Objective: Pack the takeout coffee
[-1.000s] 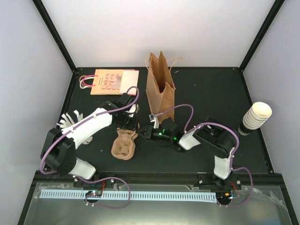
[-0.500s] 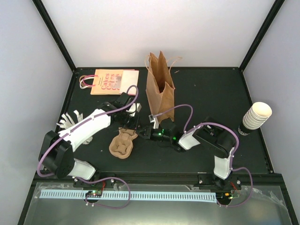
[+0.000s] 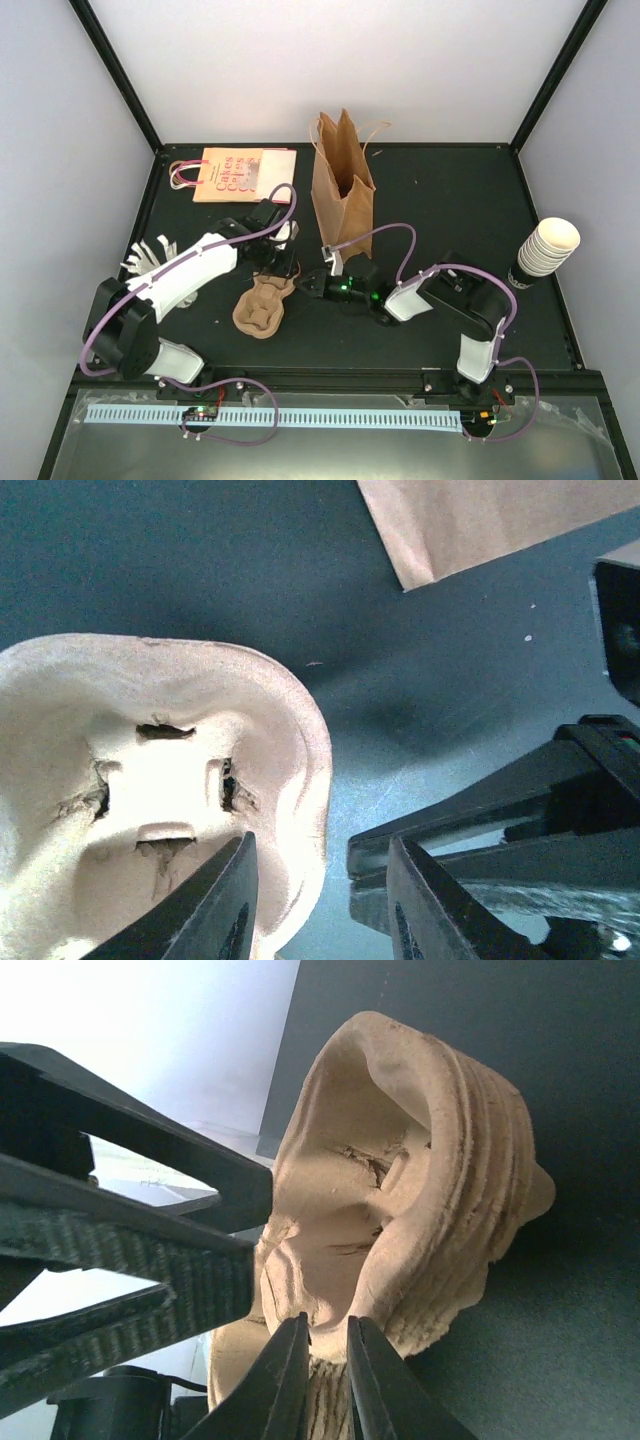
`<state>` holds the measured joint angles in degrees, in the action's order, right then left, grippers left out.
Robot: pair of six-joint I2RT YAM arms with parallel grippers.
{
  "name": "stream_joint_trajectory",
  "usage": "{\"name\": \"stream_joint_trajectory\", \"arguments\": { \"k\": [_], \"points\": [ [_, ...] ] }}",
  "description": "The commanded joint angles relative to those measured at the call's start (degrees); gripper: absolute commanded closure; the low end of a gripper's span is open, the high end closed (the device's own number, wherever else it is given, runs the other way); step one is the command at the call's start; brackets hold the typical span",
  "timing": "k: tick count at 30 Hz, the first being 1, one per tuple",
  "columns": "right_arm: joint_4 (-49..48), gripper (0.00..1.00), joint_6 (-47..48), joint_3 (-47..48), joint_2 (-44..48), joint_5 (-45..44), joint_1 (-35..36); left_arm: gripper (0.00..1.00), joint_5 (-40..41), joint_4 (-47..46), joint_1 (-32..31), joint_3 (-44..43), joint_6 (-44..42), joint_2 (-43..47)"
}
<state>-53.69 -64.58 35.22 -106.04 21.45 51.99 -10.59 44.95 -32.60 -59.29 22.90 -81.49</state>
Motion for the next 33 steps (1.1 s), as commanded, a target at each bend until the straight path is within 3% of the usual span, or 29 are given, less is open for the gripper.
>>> {"name": "stream_joint_trajectory", "arguments": {
  "k": [1,12,22,33],
  "points": [
    [-1.3,0.84,1.5,-2.3,3.2,-3.3,-0.1,0.6,2.5,0.1,-1.1,0.3,-1.6,-1.1],
    [1.7,0.84,2.1,-4.0,4.7,-6.4,-0.2,0.61,4.7,-0.5,-2.4,-1.4,-2.5,-6.2],
    [2.8,0.84,1.7,-3.8,3.8,-6.8,-0.3,0.81,3.5,-0.5,-2.4,-2.3,-2.7,-7.4],
    [1.3,0.81,1.8,-0.9,1.9,-3.2,-0.4,0.82,3.1,2.5,-2.3,-2.9,-2.1,-3.1]
  ]
}}
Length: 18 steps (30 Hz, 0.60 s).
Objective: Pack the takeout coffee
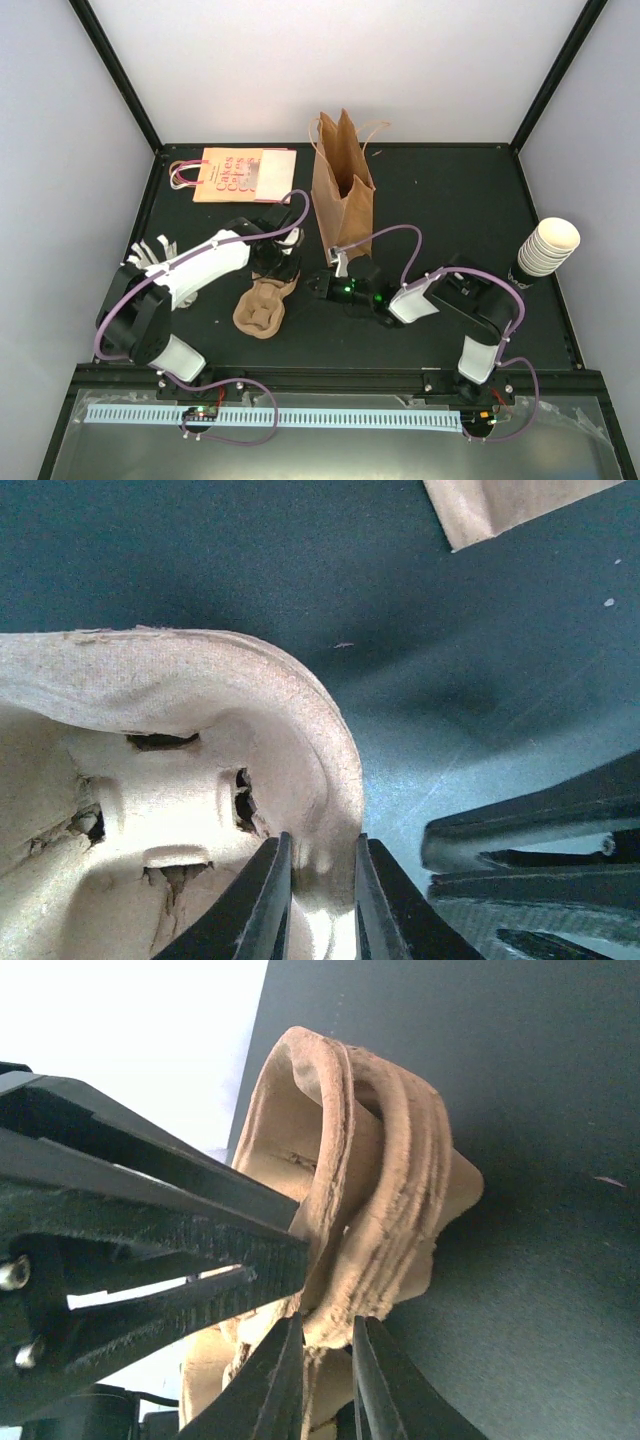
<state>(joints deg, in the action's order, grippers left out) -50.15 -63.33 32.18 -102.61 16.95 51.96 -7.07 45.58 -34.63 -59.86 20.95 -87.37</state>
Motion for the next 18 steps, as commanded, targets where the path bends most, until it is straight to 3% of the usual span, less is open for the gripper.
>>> {"name": "stream_joint_trajectory", "arguments": {
  "k": [1,18],
  "points": [
    [-2.6,0.8,0.5,2.5,-1.9,1.8,-0.3,0.82,-0.6,1.9,-0.3,-2.2,0.0,3.1],
    [-7.9,0.78,-1.2,3.1,-4.3,4.9,-0.4,0.83,-4.1,0.3,-0.1,-1.6,1.0,4.5]
  ]
}}
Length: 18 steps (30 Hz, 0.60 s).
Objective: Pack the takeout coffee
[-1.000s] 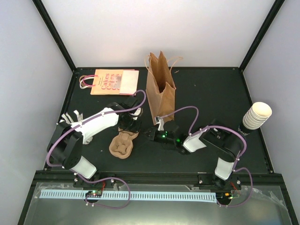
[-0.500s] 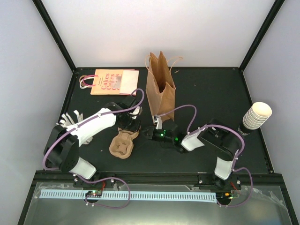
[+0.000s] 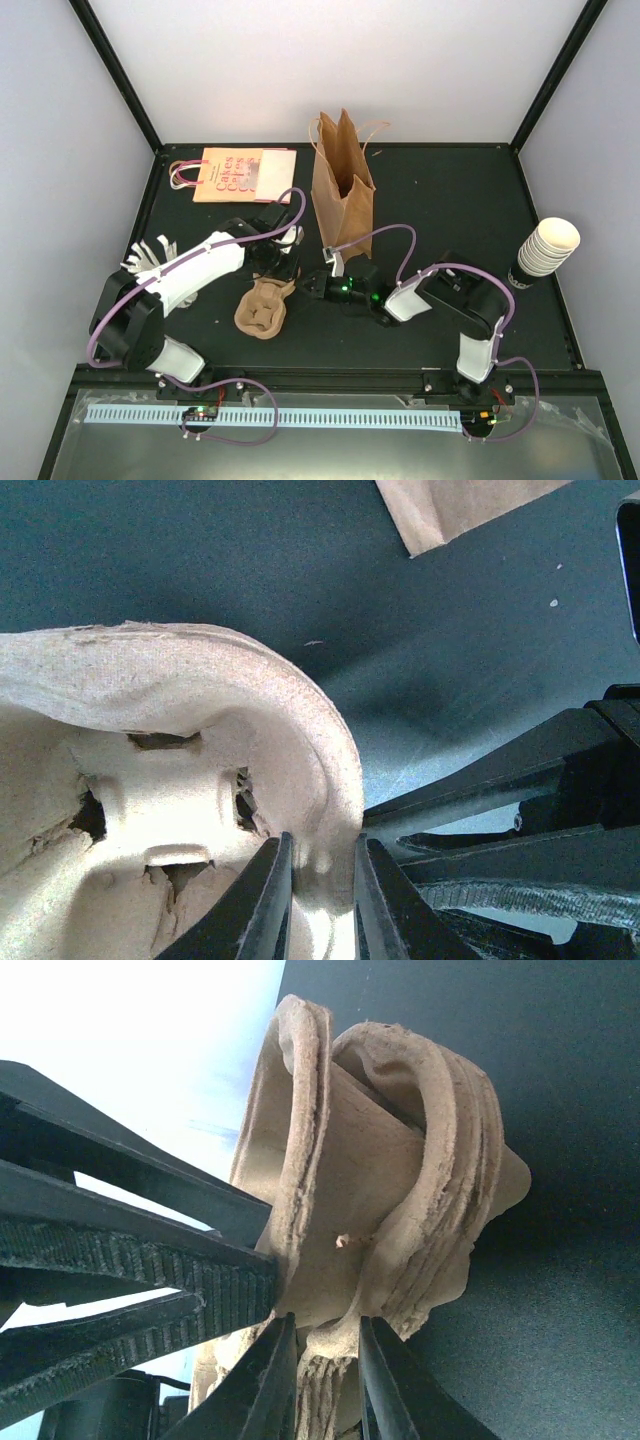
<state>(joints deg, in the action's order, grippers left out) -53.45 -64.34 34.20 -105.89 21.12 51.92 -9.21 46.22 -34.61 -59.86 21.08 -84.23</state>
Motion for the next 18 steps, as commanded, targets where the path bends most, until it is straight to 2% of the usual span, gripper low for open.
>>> {"name": "stream_joint_trajectory", "arguments": {
  "k": [1,18],
  "points": [
    [-4.7,0.78,-0.3,1.0,-1.1,0.8,-0.3,0.83,-1.9,-0.3,-0.2,-1.5,0.8,1.3],
    [-6.4,0.78,-0.8,-1.2,-0.4,0.8,-0.3,0.83,-1.4,0.0,0.2,-1.7,0.8,1.3]
  ]
}}
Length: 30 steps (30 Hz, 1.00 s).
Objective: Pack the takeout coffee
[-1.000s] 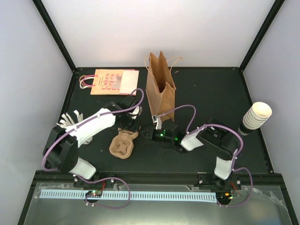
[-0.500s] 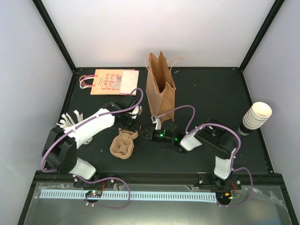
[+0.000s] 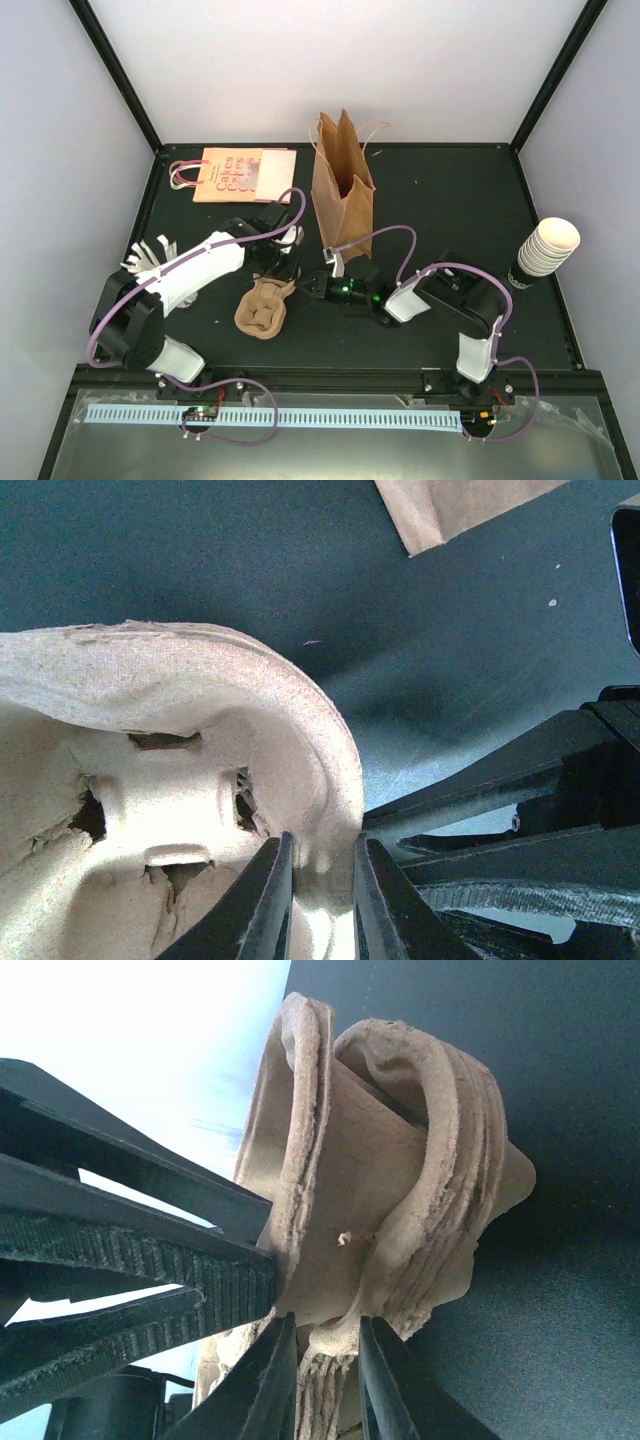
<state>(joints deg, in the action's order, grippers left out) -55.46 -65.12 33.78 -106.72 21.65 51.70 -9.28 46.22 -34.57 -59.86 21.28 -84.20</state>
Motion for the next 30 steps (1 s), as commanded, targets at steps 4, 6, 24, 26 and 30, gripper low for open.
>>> {"name": "stream_joint_trajectory", "arguments": {
  "k": [4,6,24,26,30],
  "points": [
    [-6.2,0.78,-1.0,-0.6,-0.7,0.8,-0.1,0.83,-1.5,-0.1,0.1,-1.8,0.6,1.2],
    [-6.7,0.78,-1.3,-0.3,-1.1,1.0,-0.1,0.83,-1.5,-0.1,0.2,-1.8,0.5,1.2],
    [-6.6,0.82,-1.8,0.6,-2.8,1.6,-0.1,0.83,-3.0,-0.8,0.5,-1.7,1.2,1.7],
    [-7.1,0.82,-2.0,0.3,-3.1,1.6,0.0,0.83,-3.3,-1.2,0.9,-1.4,1.5,2.2],
    [-8.5,0.82,-2.5,0.3,-3.6,1.8,-0.1,0.83,-5.4,-2.4,1.9,-0.6,1.5,2.9]
  ]
}}
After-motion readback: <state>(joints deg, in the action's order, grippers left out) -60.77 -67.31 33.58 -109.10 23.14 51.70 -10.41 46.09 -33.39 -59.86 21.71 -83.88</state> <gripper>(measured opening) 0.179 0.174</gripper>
